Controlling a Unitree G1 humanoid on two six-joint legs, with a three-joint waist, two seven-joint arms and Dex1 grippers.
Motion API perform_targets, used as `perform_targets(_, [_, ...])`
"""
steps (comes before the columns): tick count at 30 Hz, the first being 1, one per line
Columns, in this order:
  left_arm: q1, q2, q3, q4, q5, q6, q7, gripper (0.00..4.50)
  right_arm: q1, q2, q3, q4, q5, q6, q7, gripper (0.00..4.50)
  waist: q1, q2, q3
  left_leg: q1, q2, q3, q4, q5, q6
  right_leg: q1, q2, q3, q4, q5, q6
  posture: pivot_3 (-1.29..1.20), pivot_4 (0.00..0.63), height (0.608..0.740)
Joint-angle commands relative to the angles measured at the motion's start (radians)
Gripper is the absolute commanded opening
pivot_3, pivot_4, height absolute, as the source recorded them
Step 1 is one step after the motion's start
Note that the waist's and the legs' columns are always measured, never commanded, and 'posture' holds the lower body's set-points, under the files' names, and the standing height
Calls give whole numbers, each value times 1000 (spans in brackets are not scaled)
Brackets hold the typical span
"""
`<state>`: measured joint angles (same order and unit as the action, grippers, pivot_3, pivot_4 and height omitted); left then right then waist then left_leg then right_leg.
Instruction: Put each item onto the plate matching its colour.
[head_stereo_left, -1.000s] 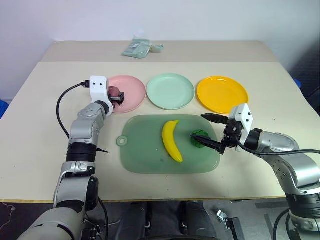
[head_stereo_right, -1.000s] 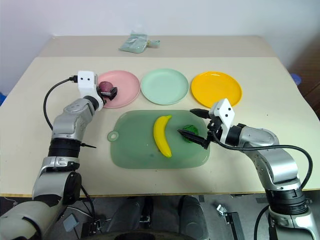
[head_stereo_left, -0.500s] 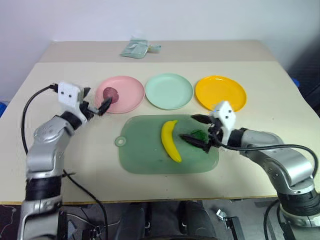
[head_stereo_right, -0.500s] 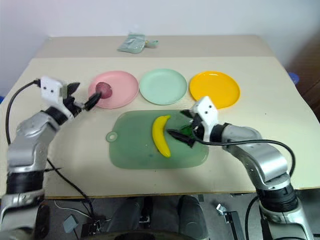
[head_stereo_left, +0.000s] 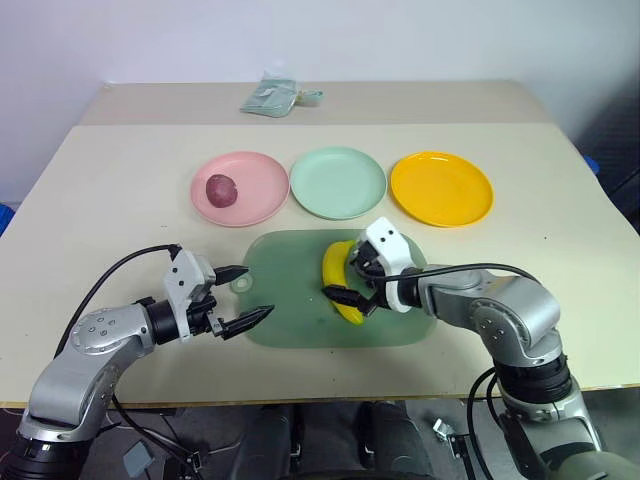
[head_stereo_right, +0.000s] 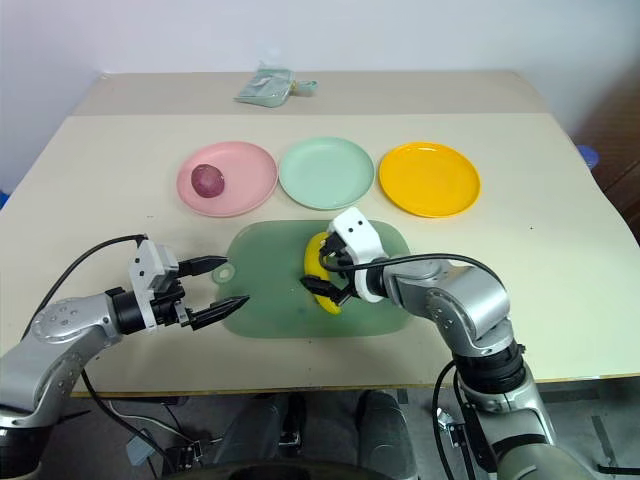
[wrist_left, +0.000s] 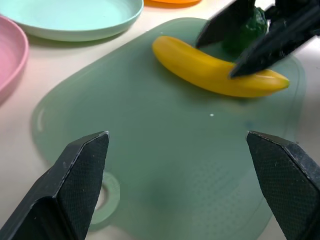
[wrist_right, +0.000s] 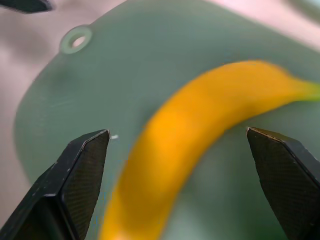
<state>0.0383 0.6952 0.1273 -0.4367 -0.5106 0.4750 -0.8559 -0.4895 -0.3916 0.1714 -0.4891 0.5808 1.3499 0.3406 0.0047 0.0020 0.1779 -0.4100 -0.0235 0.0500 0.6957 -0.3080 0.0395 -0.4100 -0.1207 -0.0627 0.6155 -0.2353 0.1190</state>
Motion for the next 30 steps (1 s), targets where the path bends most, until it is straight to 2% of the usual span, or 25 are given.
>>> perform_targets(1, [-13,-4,-6,-19,-2,-13,1,4476,-17,8,41,1,-22,-3,-9,4500,0,0,0,0,0,0,0,0,0,0,0,0,0,0,0,0,150,740])
perform_targets(3, [-16,-6,-9,-14,0,-16,1,4476,-23,11,61,26,-41,-15,-10,4500,0,0,0,0,0,0,0,0,0,0,0,0,0,0,0,0,150,740])
perform_targets(6, [-17,-9,-10,-12,1,-21,3,4500,-41,4,93,40,-63,-39,1,3613,0,0,0,0,0,0,0,0,0,0,1,-1,0,0,0,0,150,740])
perform_targets(10, [-13,-16,-7,-13,0,-25,11,4500,-70,11,100,22,-64,-59,23,1582,0,0,0,0,0,1,0,0,0,0,1,-1,0,0,0,0,150,740])
perform_targets(16, [3,-19,-2,-14,3,-36,17,4500,-105,-19,91,-55,-42,-139,106,1582,0,0,0,0,0,1,0,0,0,0,2,-1,0,0,0,0,150,740])
perform_targets(21, [1,-31,-7,-25,-10,-41,16,4500,-149,-80,2,-28,-64,-256,163,1582,1,0,0,0,0,1,0,0,1,1,2,-1,0,0,1,0,150,740])
perform_targets(24, [-8,-47,-24,-45,-26,-33,15,4500,-195,-129,-42,143,-179,-358,104,1582,2,0,0,0,0,1,0,0,1,1,2,-1,0,0,1,0,150,740])
perform_targets(26, [-17,-60,-44,-63,-39,-24,11,4500,-240,-153,-82,336,-255,-404,41,1582,5,0,0,0,0,1,0,0,1,1,2,-1,0,0,1,0,150,740])
perform_targets(30, [-43,-82,-90,-76,-35,-18,16,4500,-316,-156,-148,616,-308,-498,15,1582,4,0,0,0,0,2,0,0,1,1,2,-1,-1,0,0,0,150,740])
